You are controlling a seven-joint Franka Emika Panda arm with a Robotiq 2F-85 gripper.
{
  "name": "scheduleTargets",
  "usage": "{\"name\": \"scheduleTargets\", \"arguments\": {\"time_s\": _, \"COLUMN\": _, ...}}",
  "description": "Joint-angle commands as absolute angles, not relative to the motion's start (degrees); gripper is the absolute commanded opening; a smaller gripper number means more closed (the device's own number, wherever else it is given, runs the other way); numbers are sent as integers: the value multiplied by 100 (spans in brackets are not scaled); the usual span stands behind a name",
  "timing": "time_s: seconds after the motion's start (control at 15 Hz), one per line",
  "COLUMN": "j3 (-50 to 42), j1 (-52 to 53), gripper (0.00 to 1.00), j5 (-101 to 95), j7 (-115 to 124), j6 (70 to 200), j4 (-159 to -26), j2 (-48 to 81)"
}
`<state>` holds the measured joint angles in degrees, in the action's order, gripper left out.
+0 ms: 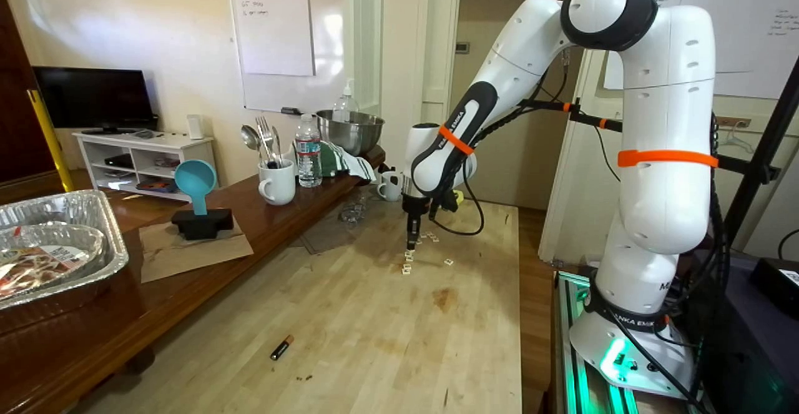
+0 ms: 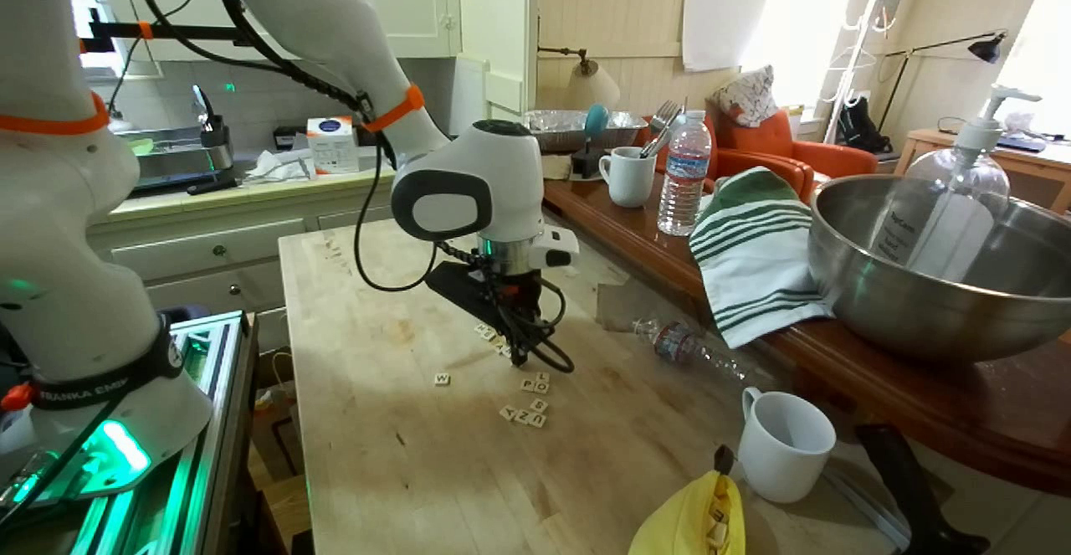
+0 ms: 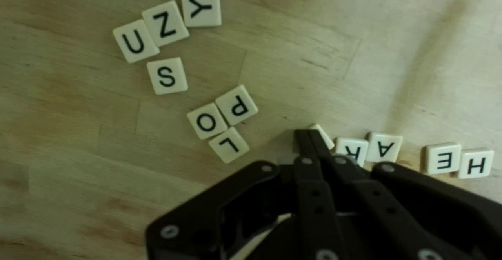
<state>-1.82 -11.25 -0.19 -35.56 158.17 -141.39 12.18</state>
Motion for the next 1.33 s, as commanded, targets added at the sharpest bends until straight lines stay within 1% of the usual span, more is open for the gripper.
{"name": "scheduleTargets", "arguments": {"time_s": 0.0, "j3": -66, "j1": -1185, "gripper": 0, "j5": 289, "j7": -3455, "j6": 15715, "j4": -14071, "j2": 1364}}
{"name": "scheduleTargets", "arguments": {"time_s": 1.27, "j3": -128, "j1": -1122, "gripper": 0, "j5": 866, "j7": -1913, "j6": 15495, "j4": -13932, "j2": 1440}}
